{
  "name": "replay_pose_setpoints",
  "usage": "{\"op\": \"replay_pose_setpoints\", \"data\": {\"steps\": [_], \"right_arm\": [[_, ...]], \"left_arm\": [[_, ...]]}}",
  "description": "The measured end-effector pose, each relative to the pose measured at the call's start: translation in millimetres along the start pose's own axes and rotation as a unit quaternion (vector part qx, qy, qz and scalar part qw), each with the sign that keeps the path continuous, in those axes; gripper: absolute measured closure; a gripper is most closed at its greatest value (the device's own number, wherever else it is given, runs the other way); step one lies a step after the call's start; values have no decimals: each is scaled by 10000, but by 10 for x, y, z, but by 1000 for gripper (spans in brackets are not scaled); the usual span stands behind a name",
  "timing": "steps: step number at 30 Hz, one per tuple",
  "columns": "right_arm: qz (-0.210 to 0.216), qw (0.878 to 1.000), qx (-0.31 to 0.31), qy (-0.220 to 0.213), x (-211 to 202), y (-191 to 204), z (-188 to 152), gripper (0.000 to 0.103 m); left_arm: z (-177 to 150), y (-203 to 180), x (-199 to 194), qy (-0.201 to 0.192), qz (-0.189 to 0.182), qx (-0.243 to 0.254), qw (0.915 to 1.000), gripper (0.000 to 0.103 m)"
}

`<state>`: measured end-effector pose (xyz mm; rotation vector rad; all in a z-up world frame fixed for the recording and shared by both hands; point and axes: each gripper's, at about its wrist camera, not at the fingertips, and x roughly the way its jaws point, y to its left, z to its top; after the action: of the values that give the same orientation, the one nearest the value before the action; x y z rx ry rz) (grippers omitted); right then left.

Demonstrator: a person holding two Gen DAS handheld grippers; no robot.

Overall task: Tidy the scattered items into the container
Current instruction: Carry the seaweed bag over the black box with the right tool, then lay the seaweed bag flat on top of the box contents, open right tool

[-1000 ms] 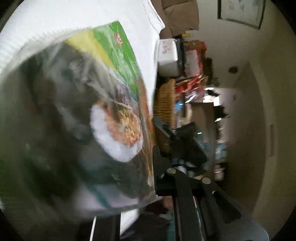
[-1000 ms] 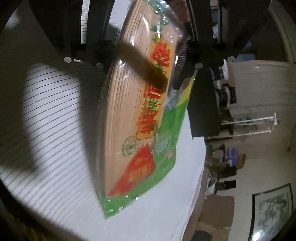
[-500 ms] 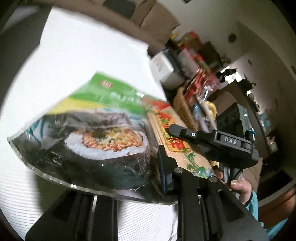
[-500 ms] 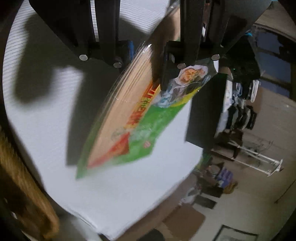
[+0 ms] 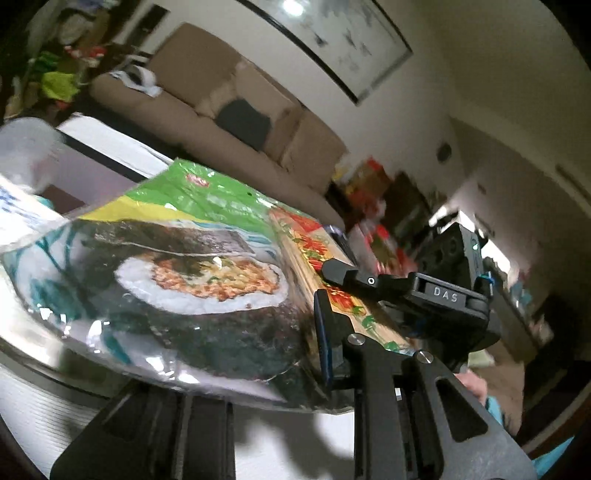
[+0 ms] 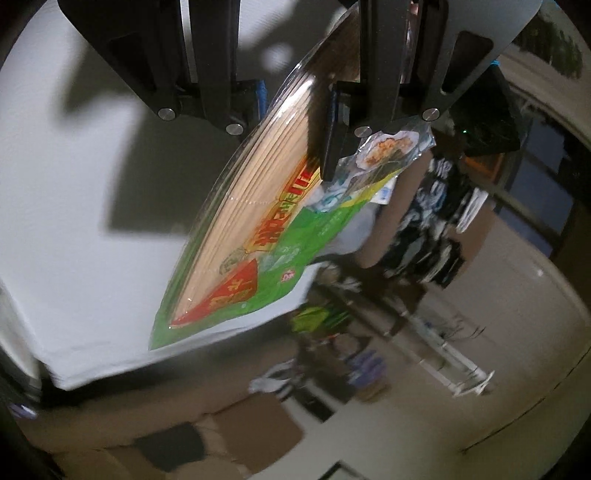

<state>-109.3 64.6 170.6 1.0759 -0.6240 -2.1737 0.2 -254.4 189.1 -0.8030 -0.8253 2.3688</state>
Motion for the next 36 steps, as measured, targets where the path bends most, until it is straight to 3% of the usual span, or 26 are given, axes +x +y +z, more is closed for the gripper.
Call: {"op": "replay_pose_setpoints", "data": {"steps": [5,9,13,17,20,23,27,31,33,36], "right_arm": [[380,9983,-200,384,879,397,-122,80],[420,9969,-1,659,1487,457,-257,80],[153,9966,115,799,1742,364,-402,80],[-19,9972,283,695,1766,243,-400,80],[-78,9977,273,620,1748,203,-368,80],[-221,9978,29,626,1774,272,-358,80],[-389,9963,-372,668,1907,356,-348,79],[-450,9948,-363,839,1838,324,-276,66],[-427,9943,-346,916,1730,288,-219,58],[-567,9932,-426,927,1566,257,-157,59]], "left_arm": [[157,692,-471,-257,396,-682,9966,84],[186,1151,-394,-115,817,-994,9916,83],[128,1376,-181,254,1095,-1117,9874,81],[94,1402,-169,487,1487,-1070,9819,69],[120,1387,-345,307,2007,-905,9750,66],[145,1360,-581,-130,2127,-968,9722,62],[173,1200,-651,-446,2508,-519,9656,60],[152,952,-664,-780,2954,-150,9520,61],[163,877,-806,-1083,3091,-214,9446,61],[168,888,-1050,-1543,3100,-453,9371,61]]}}
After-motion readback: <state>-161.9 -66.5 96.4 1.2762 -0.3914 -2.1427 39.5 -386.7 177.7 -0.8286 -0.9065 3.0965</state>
